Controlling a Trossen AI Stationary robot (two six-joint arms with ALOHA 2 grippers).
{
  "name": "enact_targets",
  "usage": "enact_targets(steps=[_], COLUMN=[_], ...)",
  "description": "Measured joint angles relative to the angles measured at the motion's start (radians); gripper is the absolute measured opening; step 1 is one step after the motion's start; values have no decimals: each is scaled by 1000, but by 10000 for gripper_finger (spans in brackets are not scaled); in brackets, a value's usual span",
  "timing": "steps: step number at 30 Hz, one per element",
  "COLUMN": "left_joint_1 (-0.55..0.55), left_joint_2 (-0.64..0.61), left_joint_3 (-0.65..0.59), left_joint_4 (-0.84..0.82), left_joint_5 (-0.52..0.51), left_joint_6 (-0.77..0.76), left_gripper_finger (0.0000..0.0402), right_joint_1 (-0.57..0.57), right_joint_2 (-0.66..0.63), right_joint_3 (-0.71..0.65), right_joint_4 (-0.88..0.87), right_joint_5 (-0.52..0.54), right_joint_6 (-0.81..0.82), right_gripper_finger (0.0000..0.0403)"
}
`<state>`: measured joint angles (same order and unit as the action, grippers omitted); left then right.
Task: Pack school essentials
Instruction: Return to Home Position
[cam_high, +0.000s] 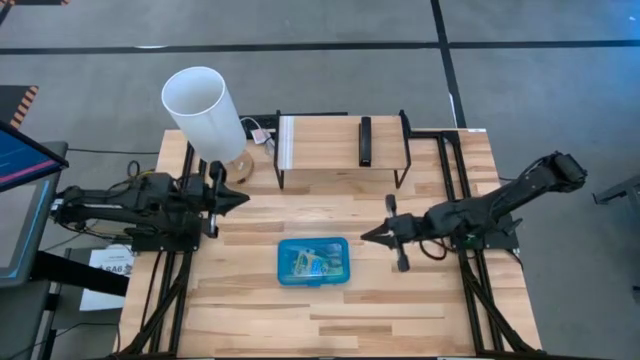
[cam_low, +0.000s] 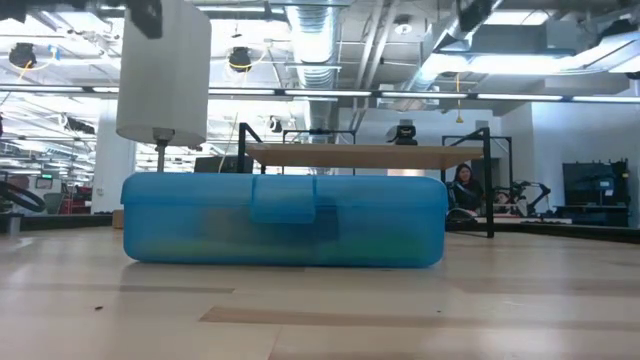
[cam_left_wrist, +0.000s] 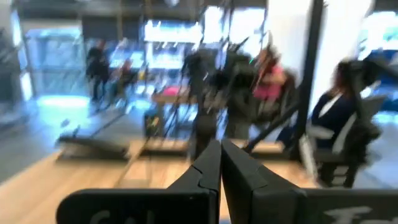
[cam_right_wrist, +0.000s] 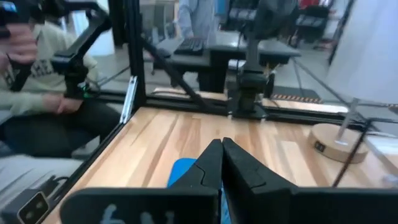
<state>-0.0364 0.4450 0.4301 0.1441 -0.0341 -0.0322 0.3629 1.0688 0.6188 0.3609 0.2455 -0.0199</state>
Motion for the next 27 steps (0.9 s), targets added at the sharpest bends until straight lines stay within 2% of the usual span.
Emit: enact_targets(steps=[4, 11, 19, 27], left_joint_1=[0, 0, 0, 0], left_joint_2=[-80, -242, -438, -440], left_joint_3=[-3, -88, -234, -323], left_joint_4=[-154, -157, -149, -119], left_joint_5=[-17, -15, -7, -6], left_joint_6=[9, 12, -40, -48], left_gripper_finger=[0, 0, 0, 0], right_joint_1=[-12, 3, -3, -12], right_joint_2=[-79, -153, -198, -200], right_joint_3=[-109, -233, -297, -345], right_joint_4=[90, 183, 220, 234], right_joint_5=[1, 32, 53, 71], right_joint_6=[19, 20, 22, 47], right_gripper_finger=[26, 26, 26, 26])
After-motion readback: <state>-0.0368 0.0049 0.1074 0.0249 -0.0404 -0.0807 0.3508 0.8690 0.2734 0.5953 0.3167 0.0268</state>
